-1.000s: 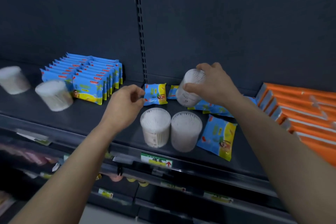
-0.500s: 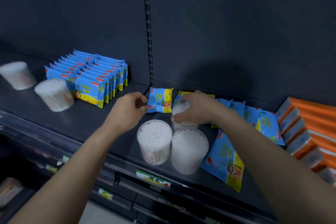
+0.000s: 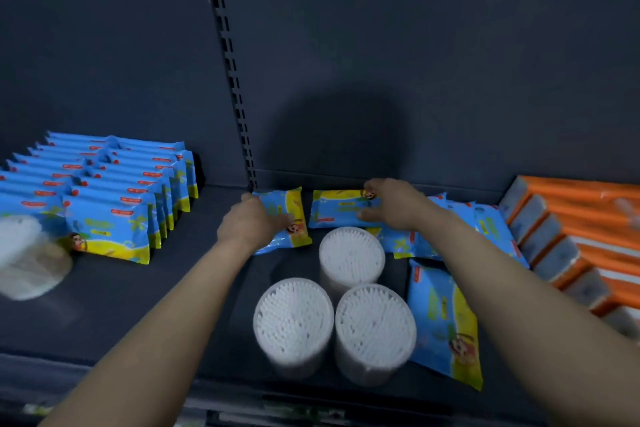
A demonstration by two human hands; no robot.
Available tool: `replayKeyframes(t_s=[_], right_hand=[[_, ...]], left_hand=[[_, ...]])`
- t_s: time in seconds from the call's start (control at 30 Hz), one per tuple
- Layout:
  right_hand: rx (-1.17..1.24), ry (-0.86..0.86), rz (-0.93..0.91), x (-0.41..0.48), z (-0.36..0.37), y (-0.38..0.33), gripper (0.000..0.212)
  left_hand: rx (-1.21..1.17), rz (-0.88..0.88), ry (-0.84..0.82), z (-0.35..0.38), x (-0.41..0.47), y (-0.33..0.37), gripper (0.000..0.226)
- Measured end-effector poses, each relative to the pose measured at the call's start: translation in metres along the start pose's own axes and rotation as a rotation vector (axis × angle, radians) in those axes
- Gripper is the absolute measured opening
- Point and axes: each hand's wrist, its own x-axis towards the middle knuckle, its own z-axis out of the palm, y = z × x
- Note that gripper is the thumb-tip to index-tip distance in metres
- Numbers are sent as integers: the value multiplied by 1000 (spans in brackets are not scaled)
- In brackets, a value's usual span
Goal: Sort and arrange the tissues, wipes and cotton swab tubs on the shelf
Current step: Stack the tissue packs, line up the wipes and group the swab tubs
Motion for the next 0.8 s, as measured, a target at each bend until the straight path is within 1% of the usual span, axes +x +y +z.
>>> replayKeyframes(t_s=[0.17,0.27,0.33,0.37,0.4,0.47,0.5,0.63,0.73,0.8], right_hand=[[-72,-10,149,19,15,-4,80],[-144,-15,250,24,15,-10,86],[-126,-29,290,28,14,-12,86],[-100,-32,301,29,14,-13,85],[-72,-33,309,30,14,-13,83],[-20,-25,325,31,15,-14,79],[8,-20,336,32,15,-15,79],[61,-22,397,37,15,-19,80],[20,-40,428,40,18,-26,82],[-22,-45,413,39,22,-32,77]], left_hand=[[28,11,-67,6,19,1,101],[-30,52,-96,6,26,0,98],[-118,76,-152,5,32,-3,95],[-173,91,-188,4,36,-5,90],[-240,100,-217,3,39,-6,77],[-365,93,-263,-3,42,-8,42],[-385,81,-271,-6,42,-9,34],[-448,100,-254,-23,35,-14,25],[-485,106,-196,-34,24,-23,23],[-523,115,-153,-41,13,-29,22]])
